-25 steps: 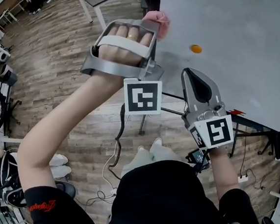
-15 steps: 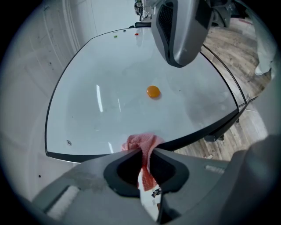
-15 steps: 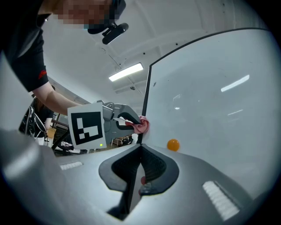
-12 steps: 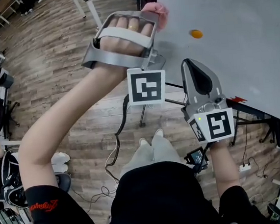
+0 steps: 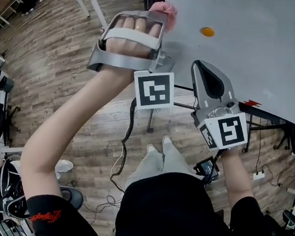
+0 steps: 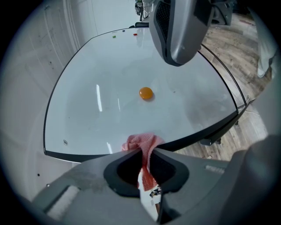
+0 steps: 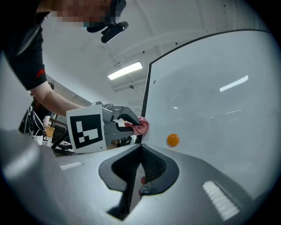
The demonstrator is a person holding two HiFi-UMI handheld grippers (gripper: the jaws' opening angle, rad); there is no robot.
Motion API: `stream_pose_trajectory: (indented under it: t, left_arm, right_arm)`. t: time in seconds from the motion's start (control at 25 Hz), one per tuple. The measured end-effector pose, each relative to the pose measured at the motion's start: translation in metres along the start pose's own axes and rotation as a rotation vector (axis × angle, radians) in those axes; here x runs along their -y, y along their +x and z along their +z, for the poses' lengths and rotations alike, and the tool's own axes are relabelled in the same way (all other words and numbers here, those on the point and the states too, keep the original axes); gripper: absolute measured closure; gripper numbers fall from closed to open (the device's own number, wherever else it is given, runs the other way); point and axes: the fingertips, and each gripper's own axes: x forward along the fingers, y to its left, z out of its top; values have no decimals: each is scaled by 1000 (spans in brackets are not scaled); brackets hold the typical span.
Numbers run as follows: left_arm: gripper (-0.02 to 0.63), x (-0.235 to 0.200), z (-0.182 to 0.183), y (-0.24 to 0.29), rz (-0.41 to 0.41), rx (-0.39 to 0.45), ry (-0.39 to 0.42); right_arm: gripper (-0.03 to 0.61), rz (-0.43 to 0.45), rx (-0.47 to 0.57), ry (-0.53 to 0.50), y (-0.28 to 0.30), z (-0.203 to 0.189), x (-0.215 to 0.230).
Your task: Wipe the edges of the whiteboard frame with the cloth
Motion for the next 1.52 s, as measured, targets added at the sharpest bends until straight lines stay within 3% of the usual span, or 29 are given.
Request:
stream_pose_trajectory:
  t: [1.52]
  left_arm:
    - [574, 66, 14, -3, -103, -6, -48]
  right_arm:
    - [577, 16, -76, 48, -1, -43, 1]
